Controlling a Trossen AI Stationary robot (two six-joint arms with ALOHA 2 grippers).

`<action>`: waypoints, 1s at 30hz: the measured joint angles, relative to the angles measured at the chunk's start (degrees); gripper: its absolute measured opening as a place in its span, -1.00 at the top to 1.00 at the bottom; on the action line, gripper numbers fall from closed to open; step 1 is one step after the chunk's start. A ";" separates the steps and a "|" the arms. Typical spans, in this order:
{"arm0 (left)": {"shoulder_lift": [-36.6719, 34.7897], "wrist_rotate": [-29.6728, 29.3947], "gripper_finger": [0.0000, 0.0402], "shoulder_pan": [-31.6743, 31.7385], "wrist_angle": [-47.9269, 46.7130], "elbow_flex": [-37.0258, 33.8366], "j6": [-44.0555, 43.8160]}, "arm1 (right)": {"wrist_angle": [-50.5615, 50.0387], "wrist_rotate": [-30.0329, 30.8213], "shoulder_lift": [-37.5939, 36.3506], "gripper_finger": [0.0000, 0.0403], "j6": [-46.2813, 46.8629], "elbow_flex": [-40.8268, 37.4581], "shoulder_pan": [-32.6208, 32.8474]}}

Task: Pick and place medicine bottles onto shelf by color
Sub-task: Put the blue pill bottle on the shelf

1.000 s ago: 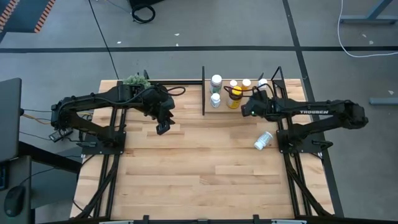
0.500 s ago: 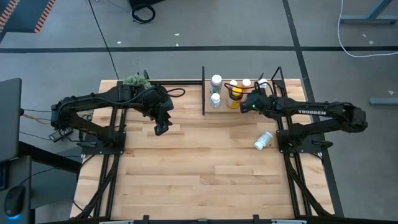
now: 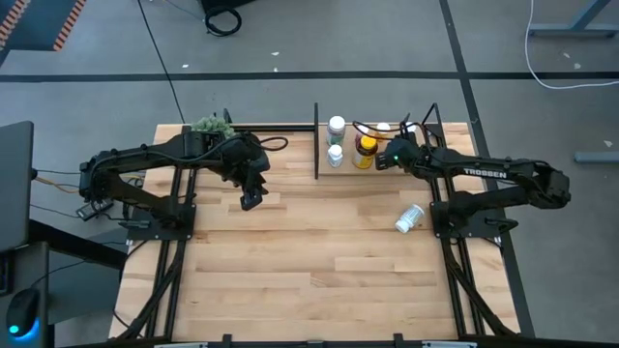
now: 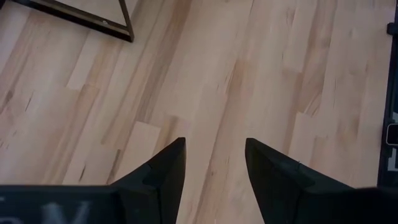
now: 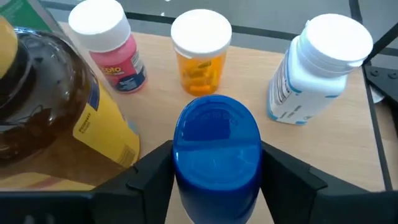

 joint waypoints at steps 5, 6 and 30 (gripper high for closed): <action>0.00 -0.21 0.14 0.00 0.48 0.00 -1.19 | -0.91 -2.48 0.19 -0.23 1.48 -0.32 0.11; 0.00 -0.41 0.14 0.00 0.48 0.00 -1.21 | -0.65 -2.58 0.15 -0.25 1.79 -0.22 0.12; 0.02 -0.64 0.14 0.00 4.27 0.00 -1.10 | -28.97 -10.02 -3.91 -0.30 7.52 11.07 0.51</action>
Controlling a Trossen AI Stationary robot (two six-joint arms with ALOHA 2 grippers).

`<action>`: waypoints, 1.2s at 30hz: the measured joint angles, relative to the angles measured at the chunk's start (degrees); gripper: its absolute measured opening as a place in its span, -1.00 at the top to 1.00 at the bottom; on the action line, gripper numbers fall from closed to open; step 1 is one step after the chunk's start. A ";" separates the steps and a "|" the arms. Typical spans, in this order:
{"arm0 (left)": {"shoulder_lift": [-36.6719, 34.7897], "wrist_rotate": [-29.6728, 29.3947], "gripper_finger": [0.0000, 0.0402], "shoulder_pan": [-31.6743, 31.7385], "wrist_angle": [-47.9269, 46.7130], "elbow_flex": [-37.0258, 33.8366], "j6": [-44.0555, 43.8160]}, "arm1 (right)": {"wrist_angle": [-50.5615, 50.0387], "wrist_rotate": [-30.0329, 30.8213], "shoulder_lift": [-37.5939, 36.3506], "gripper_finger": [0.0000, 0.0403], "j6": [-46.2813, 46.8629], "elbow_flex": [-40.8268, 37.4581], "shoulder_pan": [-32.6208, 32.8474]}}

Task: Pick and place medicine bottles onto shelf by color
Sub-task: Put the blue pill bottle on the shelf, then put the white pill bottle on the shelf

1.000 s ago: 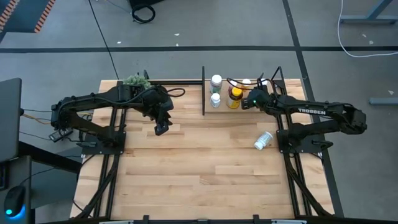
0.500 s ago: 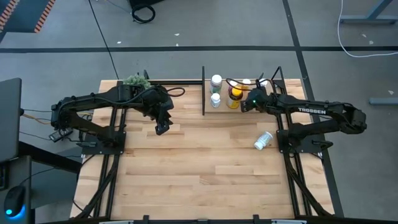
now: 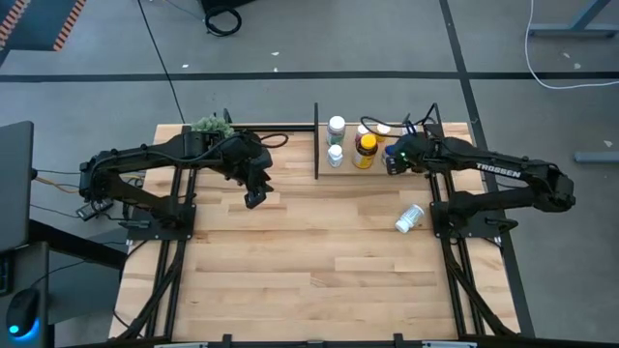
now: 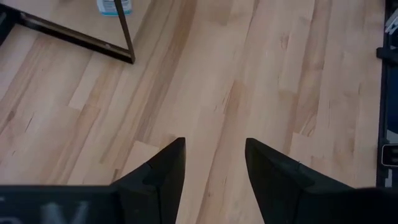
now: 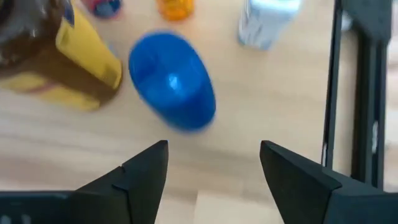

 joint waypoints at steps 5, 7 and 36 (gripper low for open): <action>0.00 -0.07 0.14 0.00 1.08 0.00 0.62 | -3.96 -9.60 -2.81 -0.30 4.03 1.30 0.45; 0.00 -0.35 0.14 0.00 1.61 0.00 0.71 | -3.92 -12.43 -3.92 -0.30 5.39 1.30 1.76; 0.00 -0.51 0.14 -2.65 1.95 0.00 -1.10 | -5.69 -23.25 8.80 -0.30 -43.60 -0.22 46.80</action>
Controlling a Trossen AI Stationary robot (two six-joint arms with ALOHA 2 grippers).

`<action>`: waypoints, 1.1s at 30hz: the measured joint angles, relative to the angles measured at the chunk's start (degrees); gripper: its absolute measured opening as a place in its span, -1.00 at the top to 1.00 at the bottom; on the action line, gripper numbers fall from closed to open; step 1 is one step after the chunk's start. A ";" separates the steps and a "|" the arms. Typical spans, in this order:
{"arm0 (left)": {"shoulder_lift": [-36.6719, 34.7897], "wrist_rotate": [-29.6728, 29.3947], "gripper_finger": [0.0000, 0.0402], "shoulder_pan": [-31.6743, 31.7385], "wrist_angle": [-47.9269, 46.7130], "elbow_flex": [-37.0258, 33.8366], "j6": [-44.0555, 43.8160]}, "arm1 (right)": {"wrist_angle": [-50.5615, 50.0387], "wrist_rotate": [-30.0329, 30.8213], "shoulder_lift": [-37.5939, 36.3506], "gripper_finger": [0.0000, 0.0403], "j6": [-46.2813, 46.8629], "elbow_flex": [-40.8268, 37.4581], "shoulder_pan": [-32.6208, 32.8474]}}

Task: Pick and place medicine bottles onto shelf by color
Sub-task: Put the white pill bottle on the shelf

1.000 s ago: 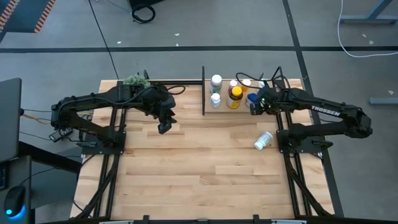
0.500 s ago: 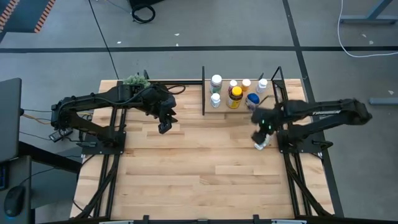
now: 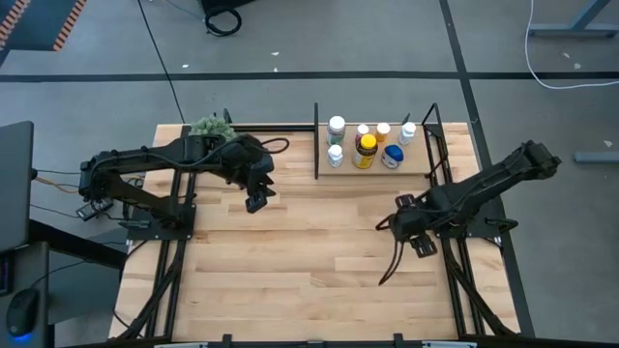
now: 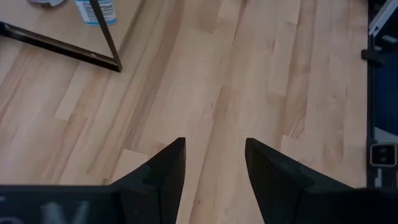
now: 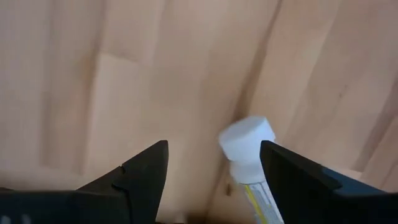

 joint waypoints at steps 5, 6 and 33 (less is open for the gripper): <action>0.00 -1.32 0.14 -1.33 0.06 0.00 -2.25 | 1.26 1.75 1.44 -0.31 -1.44 -2.13 -1.74; -0.02 -1.43 0.14 -1.63 0.06 0.00 -2.36 | 1.28 2.68 1.78 -0.32 -1.05 -2.13 -2.03; 0.00 -3.81 0.14 -12.03 -4.25 0.00 -7.99 | 0.88 4.63 25.82 -0.35 0.04 -2.13 -3.74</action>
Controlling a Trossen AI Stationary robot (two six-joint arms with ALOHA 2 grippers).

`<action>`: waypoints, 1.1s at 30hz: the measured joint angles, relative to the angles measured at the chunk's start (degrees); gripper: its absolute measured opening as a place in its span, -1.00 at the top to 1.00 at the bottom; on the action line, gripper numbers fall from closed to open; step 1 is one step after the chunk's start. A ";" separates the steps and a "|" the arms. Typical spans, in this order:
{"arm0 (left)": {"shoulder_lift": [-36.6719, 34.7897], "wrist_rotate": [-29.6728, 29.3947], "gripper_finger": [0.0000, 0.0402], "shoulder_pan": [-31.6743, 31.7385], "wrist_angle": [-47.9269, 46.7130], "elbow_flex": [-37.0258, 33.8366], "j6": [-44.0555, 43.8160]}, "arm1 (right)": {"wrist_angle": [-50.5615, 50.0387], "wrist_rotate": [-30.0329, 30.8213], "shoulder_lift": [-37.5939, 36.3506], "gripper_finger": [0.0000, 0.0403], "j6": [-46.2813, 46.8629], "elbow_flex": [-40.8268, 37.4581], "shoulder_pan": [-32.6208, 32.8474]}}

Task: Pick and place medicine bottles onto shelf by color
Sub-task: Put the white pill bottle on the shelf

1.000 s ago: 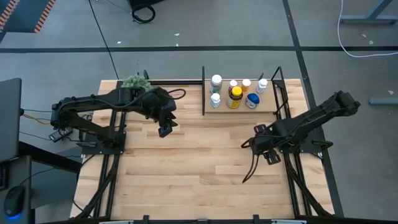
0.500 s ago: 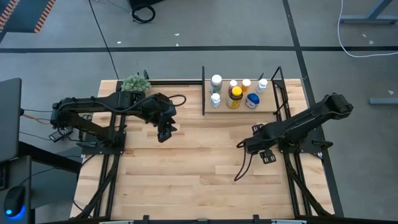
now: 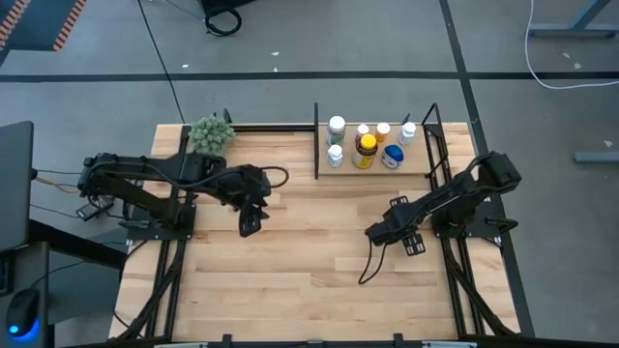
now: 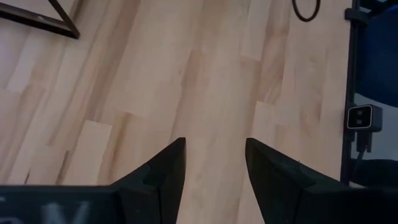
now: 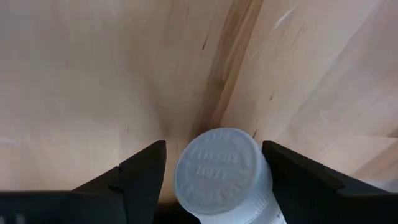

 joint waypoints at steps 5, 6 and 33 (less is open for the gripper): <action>-0.02 -0.61 0.14 -1.58 0.01 0.00 -0.07 | -0.39 0.00 0.11 -0.19 0.00 0.22 0.00; 0.00 -0.61 0.14 -1.74 0.01 0.00 -0.07 | -0.55 0.00 0.11 -0.15 0.00 0.44 0.00; 0.00 -5.23 0.13 -1.99 0.38 0.00 2.52 | -19.08 12.13 -16.90 0.40 72.92 21.77 3.89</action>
